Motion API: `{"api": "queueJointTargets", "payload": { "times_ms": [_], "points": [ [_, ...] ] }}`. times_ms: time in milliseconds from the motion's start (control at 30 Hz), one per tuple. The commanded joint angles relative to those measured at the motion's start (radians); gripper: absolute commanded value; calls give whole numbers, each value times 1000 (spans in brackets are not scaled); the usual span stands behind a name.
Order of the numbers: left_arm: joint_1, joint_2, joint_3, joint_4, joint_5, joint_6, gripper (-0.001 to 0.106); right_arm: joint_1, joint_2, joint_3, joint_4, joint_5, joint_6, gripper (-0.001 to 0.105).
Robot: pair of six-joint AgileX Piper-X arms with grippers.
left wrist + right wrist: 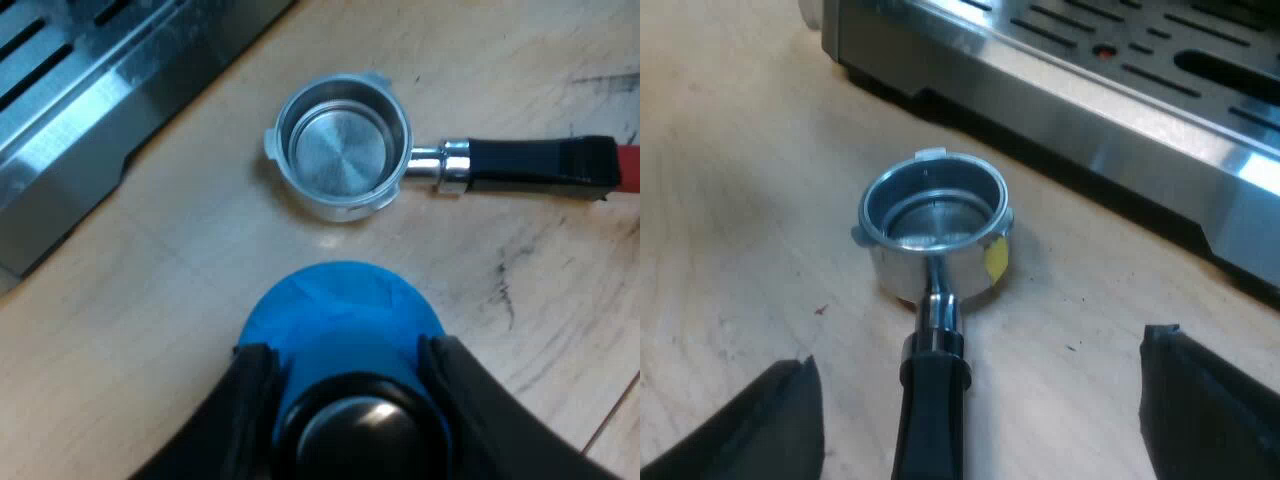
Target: Grind coffee beans and then tamp
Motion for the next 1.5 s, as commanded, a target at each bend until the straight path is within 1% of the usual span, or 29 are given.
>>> {"api": "queueJointTargets", "payload": {
  "times_ms": [33,133,233,333,467,533,700,767,933,1133,1333,1500],
  "points": [
    [-10,30,-40,-19,10,-3,0,-1,-6,-1,-30,5,-13,68],
    [-36,64,-66,-35,11,2,0,-1,-6,-1,-50,-7,-10,68],
    [-70,104,-87,-42,11,17,0,-1,-6,-21,-50,-20,-3,68],
    [-86,134,-93,-42,11,20,0,-1,-6,-42,-37,-25,-3,68],
    [-86,170,-92,-57,11,24,0,-1,-6,-58,0,-25,-6,68],
    [-86,190,-95,-76,11,25,0,-1,-6,-78,57,-25,-5,68],
    [-86,223,-95,-98,11,25,0,-1,-6,-110,79,-25,-5,68],
    [-86,232,-95,-102,11,28,0,-1,-6,-131,112,-25,-5,68],
    [-86,255,-95,-122,11,28,0,-1,-6,-219,273,-29,-5,68],
    [-86,261,-95,-132,11,28,0,-1,-6,-261,358,-93,-3,68],
    [-86,261,-95,-152,11,28,0,-1,-4,-334,493,-94,-3,68],
    [-86,275,-95,-153,12,28,0,-1,-1,-372,528,-113,4,68]
  ]
}}
